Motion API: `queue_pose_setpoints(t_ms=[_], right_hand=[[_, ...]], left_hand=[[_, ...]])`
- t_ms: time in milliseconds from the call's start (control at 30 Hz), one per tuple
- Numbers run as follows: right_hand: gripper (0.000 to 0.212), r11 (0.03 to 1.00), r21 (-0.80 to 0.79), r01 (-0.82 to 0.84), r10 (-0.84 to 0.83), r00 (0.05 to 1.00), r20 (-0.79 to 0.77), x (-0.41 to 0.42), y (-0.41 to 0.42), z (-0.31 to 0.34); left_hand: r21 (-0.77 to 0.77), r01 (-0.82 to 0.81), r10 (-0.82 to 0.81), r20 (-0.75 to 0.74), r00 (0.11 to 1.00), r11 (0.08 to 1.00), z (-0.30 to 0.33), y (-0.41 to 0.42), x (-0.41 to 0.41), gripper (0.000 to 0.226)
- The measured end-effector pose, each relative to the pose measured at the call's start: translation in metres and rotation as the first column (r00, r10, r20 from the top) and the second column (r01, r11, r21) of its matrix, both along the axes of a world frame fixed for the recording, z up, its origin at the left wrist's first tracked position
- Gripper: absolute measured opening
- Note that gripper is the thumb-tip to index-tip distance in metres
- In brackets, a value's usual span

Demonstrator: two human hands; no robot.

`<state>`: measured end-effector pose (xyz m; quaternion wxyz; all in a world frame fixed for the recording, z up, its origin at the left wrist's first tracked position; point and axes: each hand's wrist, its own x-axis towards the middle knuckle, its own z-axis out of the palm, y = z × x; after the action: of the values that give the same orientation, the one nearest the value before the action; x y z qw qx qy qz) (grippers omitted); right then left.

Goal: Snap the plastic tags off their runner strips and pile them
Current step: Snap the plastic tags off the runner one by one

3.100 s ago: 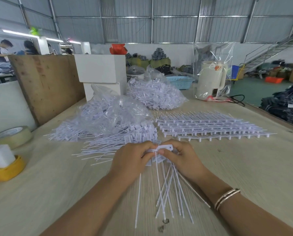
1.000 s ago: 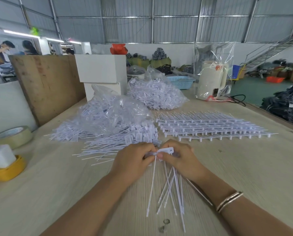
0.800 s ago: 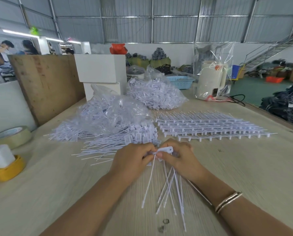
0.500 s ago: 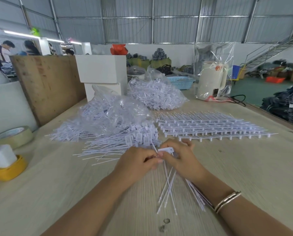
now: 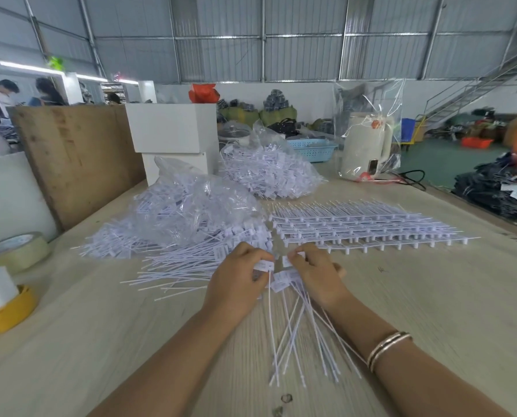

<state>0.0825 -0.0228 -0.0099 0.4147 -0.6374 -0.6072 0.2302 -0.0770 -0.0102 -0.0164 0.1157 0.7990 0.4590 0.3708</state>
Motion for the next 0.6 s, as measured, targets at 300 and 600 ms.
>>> queue_pose_setpoints(t_ms=[300,600], right_hand=[[0.022,0.996,-0.032,0.078,-0.069,0.971,0.229,0.019,-0.005,0.005],[0.044,0.945,-0.323,0.049,0.101,0.897,0.431,0.049,-0.018,0.016]], left_hand=[[0.051,-0.289,0.293,-0.148,0.944,0.956,0.001,0.0,-0.004,0.024],[0.037,-0.214,0.217,-0.133,0.967,0.976,0.006,-0.016,-0.007,0.027]])
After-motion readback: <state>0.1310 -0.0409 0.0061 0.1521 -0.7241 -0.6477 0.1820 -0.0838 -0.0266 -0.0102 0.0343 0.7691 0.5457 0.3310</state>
